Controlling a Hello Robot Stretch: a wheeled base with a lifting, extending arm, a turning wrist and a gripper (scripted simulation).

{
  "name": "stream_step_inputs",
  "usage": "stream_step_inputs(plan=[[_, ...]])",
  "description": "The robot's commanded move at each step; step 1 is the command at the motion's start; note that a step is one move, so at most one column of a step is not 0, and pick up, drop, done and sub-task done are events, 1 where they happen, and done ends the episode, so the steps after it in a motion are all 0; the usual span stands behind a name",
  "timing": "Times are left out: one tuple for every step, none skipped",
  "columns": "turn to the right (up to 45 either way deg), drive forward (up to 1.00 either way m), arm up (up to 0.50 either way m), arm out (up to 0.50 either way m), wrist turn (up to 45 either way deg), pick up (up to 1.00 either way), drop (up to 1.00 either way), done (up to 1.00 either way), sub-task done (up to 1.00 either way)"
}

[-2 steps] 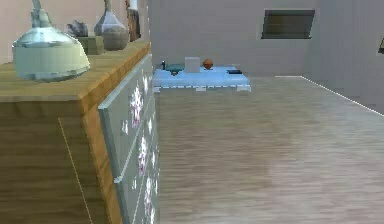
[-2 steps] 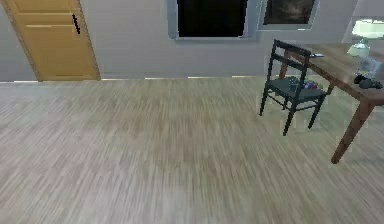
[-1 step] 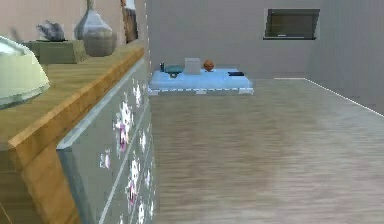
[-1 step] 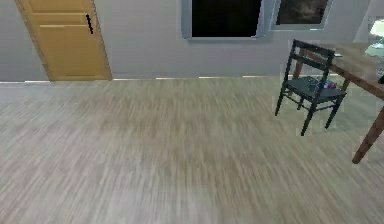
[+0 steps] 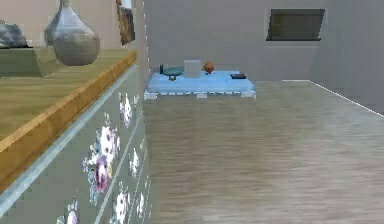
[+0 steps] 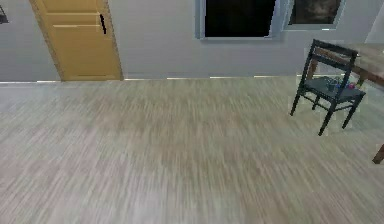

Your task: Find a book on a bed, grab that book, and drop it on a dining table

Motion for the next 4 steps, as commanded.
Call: stream_step_inputs(plan=[[45.0,0.00,0.00,0.00,0.0,0.00,0.00,0.00,0.00],[39.0,0.00,0.00,0.00,0.0,0.00,0.00,0.00,0.00],[0.0,0.30,0.00,0.00,0.0,0.00,0.00,0.00,0.00],[-45.0,0.00,0.00,0.00,0.0,0.00,0.00,0.00,0.00]])
